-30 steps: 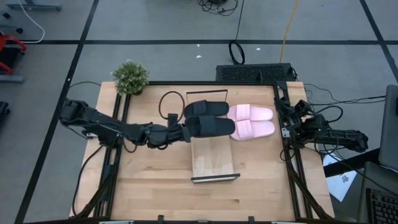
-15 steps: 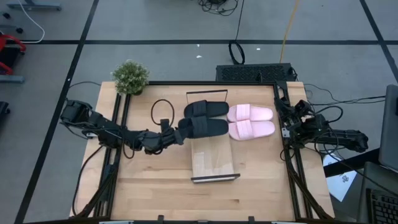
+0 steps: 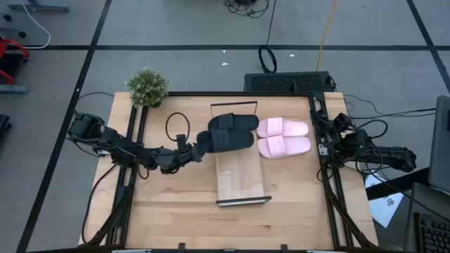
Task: Pick and place slides into the shelf
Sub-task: Put the black slide on the shelf
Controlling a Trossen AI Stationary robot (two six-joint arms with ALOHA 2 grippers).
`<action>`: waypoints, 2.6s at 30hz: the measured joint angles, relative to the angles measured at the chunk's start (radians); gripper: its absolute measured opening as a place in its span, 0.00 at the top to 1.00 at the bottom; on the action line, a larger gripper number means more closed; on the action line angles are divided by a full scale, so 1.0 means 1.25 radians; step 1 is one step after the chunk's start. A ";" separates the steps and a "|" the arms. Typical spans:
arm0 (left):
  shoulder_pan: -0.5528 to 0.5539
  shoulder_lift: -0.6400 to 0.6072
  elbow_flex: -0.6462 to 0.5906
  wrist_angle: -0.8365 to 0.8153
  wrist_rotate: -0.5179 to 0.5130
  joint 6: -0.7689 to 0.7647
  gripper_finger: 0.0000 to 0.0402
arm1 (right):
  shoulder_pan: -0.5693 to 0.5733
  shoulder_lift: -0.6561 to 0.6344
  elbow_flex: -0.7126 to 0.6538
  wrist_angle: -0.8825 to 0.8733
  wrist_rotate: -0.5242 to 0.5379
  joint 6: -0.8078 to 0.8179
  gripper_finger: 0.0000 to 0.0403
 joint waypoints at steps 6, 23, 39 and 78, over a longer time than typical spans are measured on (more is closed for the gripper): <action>0.002 0.022 0.001 0.044 0.001 0.014 1.00 | 0.000 0.000 0.000 0.000 0.004 -0.014 0.87; 0.016 0.301 0.004 0.437 0.048 0.040 1.00 | 0.000 0.000 0.000 -0.001 0.004 0.004 0.87; 0.021 0.299 0.020 0.440 -0.070 0.020 1.00 | 0.000 0.000 0.000 -0.001 0.004 0.000 0.87; -0.158 0.047 -0.162 0.137 -0.233 0.046 0.98 | 0.000 0.000 0.000 -0.003 -0.027 0.004 0.87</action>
